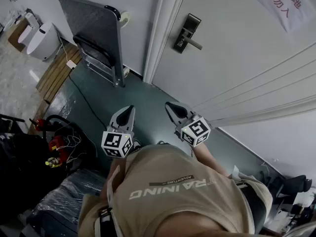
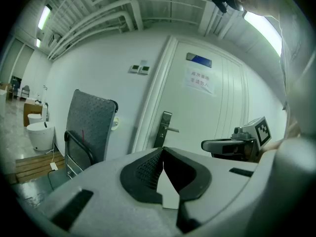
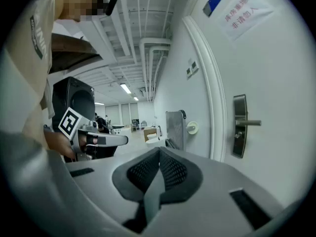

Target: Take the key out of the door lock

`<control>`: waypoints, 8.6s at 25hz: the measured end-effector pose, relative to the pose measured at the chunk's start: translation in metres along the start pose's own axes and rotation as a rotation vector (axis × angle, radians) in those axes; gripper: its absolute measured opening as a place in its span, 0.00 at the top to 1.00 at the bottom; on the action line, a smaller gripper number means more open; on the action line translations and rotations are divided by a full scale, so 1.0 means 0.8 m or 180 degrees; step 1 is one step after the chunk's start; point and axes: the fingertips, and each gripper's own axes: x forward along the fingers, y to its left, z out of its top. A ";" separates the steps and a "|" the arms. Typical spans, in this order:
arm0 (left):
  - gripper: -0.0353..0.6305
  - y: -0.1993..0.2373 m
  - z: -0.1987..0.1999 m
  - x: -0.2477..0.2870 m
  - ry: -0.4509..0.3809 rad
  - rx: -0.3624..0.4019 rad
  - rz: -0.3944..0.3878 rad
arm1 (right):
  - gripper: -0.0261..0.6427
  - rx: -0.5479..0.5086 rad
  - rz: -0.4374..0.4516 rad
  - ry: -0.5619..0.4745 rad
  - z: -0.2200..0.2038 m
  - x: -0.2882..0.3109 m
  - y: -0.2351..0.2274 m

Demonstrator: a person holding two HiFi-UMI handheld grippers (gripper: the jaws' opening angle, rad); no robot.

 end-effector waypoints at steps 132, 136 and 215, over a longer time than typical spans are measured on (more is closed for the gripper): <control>0.93 0.139 0.132 0.460 0.0918 0.1367 -0.3719 | 0.94 0.0996 -0.3492 -0.0167 0.027 0.255 -0.335; 0.93 0.133 0.131 0.477 0.0939 0.1285 -0.3509 | 0.94 0.0940 -0.3260 0.0004 0.025 0.254 -0.363; 0.93 0.120 0.100 0.515 0.1063 0.1245 -0.2515 | 0.93 0.4392 -0.1277 -0.2600 -0.040 0.249 -0.480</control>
